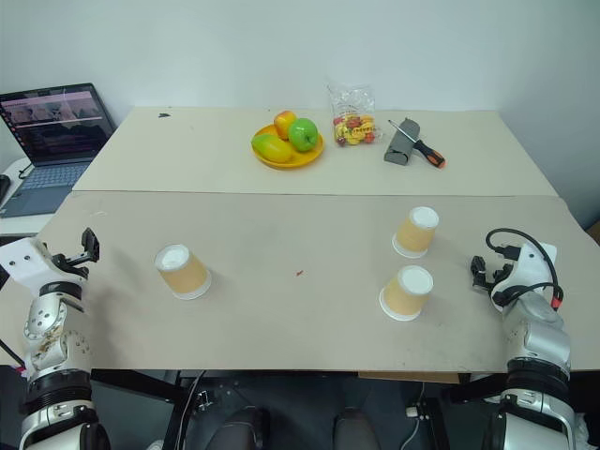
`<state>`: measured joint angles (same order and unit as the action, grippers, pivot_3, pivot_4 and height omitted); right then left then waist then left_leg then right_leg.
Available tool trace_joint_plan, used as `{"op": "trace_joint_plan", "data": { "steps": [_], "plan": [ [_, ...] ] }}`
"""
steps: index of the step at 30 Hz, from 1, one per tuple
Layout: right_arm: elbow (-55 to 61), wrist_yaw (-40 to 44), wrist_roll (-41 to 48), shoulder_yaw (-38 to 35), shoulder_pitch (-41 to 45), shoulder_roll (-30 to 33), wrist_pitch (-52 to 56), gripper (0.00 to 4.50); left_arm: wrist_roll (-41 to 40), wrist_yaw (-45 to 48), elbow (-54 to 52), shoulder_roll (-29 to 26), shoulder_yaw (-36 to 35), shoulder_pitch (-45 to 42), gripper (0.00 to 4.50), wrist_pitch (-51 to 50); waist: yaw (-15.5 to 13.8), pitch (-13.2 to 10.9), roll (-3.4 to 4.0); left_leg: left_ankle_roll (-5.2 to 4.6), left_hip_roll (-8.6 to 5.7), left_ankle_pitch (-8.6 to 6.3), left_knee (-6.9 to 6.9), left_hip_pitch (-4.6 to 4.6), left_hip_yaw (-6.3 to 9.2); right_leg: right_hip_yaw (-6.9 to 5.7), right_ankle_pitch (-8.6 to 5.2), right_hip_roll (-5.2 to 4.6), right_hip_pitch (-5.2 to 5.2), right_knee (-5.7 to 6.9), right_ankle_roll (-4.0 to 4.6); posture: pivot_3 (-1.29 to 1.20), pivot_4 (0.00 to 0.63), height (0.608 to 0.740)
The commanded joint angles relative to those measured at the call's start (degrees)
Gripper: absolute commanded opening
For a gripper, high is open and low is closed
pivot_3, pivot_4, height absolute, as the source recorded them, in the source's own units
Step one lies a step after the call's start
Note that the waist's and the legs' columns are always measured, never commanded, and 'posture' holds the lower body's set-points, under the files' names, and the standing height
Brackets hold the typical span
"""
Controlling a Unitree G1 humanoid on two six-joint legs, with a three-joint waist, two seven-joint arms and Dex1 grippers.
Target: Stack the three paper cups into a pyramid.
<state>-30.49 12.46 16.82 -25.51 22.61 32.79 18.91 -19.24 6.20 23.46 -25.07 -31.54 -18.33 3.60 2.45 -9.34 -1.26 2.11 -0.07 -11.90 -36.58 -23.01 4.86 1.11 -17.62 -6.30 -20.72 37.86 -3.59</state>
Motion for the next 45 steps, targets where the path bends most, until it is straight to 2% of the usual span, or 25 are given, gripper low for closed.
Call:
{"op": "trace_joint_plan", "data": {
  "steps": [1, 6, 8, 11, 15, 18, 20, 23, 28, 31, 33, 35, 38, 41, 45],
  "plan": [
    [1.29, 0.35, 0.31, -0.43, 0.86, 0.05, -1.69, 4.48, -0.63, 1.16, -0.25, -1.24, -0.32, -1.12, 4.50, 0.71, 0.00, 0.00, 0.00, 0.00, 0.00, 0.00, 0.00, 0.00, 0.00, 0.00, 0.00, 0.00, 0.00, 0.00, 0.00, 0.00, 0.150, 0.740],
    [0.39, 0.50, -0.01, -0.08, 1.29, 0.02, -1.88, 4.48, -4.57, 8.26, -2.70, -1.86, 0.70, -1.69, 4.50, -1.08, 0.02, 0.00, 0.00, 0.00, 0.00, 0.00, 0.00, 0.00, 0.00, 0.00, 0.00, 0.00, 0.00, 0.02, 0.00, 0.00, 0.150, 0.740],
    [-0.18, 0.69, -0.14, -0.01, 1.50, 0.26, -1.89, 4.48, -8.50, 14.24, -9.57, -1.80, 2.43, -0.20, 4.50, -3.85, 0.01, 0.00, 0.00, 0.00, 0.00, 0.00, 0.00, -0.03, -0.01, -0.01, 0.00, 0.00, -0.01, 0.00, 0.00, 0.00, 0.150, 0.740],
    [-1.35, 1.27, -0.48, 0.40, 2.31, 0.79, -1.79, 4.48, -16.22, 23.83, -24.35, -4.52, 6.26, 4.11, 4.50, -12.27, 0.04, 0.00, 0.00, 0.00, 0.01, 0.00, 0.00, -0.17, -0.05, 0.05, 0.00, 0.00, -0.18, 0.00, 0.00, 0.00, 0.150, 0.740],
    [-2.95, 1.97, -0.88, 0.61, 3.34, 1.66, -2.00, 4.48, -29.80, 30.18, -42.77, -10.57, 9.36, 7.69, 4.50, -25.89, 0.13, 0.00, 0.01, 0.00, 0.05, 0.00, 0.01, -0.15, -0.18, 0.22, 0.00, 0.02, -0.29, 0.11, 0.01, 0.00, 0.150, 0.740],
    [-3.57, 2.63, -1.00, 0.50, 3.88, 2.67, -1.91, 4.48, -35.42, 32.32, -53.08, -14.52, 12.80, 10.03, 4.50, -32.50, 0.15, -0.04, 0.09, 0.00, 0.10, 0.00, 0.01, -0.14, -0.27, 0.35, 0.00, 0.06, -0.29, 0.10, 0.01, 0.00, 0.150, 0.740],
    [-3.62, 3.55, -0.94, 0.23, 3.73, 3.83, -1.63, 4.48, -35.56, 33.43, -55.20, -15.17, 14.70, 11.82, 4.50, -33.85, 0.06, -0.05, 0.21, -0.03, 0.06, -0.01, 0.01, -0.07, -0.41, 0.54, 0.00, 0.05, -0.29, 0.11, 0.00, 0.00, 0.150, 0.740],
    [-0.96, 8.98, -0.11, -0.06, 1.57, 7.92, -0.16, 4.48, -29.33, 36.78, -56.15, -16.39, 19.19, 14.81, 4.50, -31.82, -0.05, -0.15, 0.47, -0.05, 0.05, -0.03, 0.08, 0.04, -0.53, 0.66, 0.00, 0.05, -0.29, 0.12, 0.00, 0.00, 0.150, 0.740],
    [8.32, 28.34, 4.19, -2.58, -9.78, 21.26, 4.76, 4.48, -27.36, 39.56, -55.14, -15.84, 21.67, 13.61, 4.50, -30.59, -1.20, -0.27, 0.68, -0.07, 0.02, -0.03, 0.19, -0.08, -0.56, 0.71, -0.01, 0.06, -0.37, -0.03, 0.00, 0.00, 0.150, 0.740],
    [12.73, 44.50, 8.70, -7.50, -20.18, 29.70, 8.63, 4.48, -26.18, 41.24, -54.13, -15.44, 23.68, 11.75, 4.50, -30.81, -1.30, -0.32, 0.69, -0.13, 0.05, -0.07, 0.17, -0.01, -0.61, 0.78, -0.01, 0.08, -0.31, -0.06, -0.01, 0.00, 0.150, 0.740],
    [19.41, 54.24, 13.63, -11.20, -27.65, 31.81, 12.42, 4.48, -25.44, 42.26, -54.12, -15.38, 24.84, 11.01, 4.50, -30.92, -1.39, -0.33, 0.68, -0.23, 0.05, -0.13, 0.19, 0.05, -0.63, 0.79, -0.02, 0.10, -0.23, -0.14, -0.03, 0.00, 0.150, 0.740],
    [26.44, 59.15, 19.16, -14.26, -31.62, 31.57, 16.84, 4.48, -25.07, 43.52, -54.28, -15.64, 25.33, 10.67, 4.50, -30.97, -0.63, -0.38, 0.54, -0.34, 0.14, -0.20, 0.20, 0.12, -0.66, 0.85, -0.02, 0.21, -0.15, -0.18, -0.03, 0.00, 0.150, 0.740],
    [35.84, 61.00, 25.06, -14.91, -33.52, 29.70, 21.20, 4.48, -23.59, 46.00, -54.46, -16.82, 25.93, 10.53, 4.50, -30.20, 0.32, -0.43, 0.47, -0.35, 0.22, -0.22, 0.19, 0.33, -0.70, 0.97, -0.02, 0.31, 0.13, -0.24, -0.03, 0.00, 0.150, 0.740],
    [38.28, 56.96, 22.53, -10.18, -31.90, 27.93, 20.13, 4.48, -22.40, 48.01, -54.15, -17.47, 26.06, 10.28, 4.50, -29.49, -0.01, -0.46, 0.41, -0.37, 0.24, -0.25, 0.21, 0.64, -0.72, 1.02, -0.04, 0.35, 0.45, -0.31, -0.07, 0.00, 0.150, 0.740],
    [39.56, 52.83, 22.41, -6.07, -27.87, 25.58, 20.94, 4.48, -21.41, 49.92, -53.70, -18.30, 25.65, 10.33, 4.50, -28.89, -0.45, -0.51, 0.34, -0.36, 0.23, -0.25, 0.20, 0.51, -0.69, 1.09, -0.04, 0.43, 0.44, -0.44, -0.06, 0.00, 0.150, 0.740]
  ]
}}
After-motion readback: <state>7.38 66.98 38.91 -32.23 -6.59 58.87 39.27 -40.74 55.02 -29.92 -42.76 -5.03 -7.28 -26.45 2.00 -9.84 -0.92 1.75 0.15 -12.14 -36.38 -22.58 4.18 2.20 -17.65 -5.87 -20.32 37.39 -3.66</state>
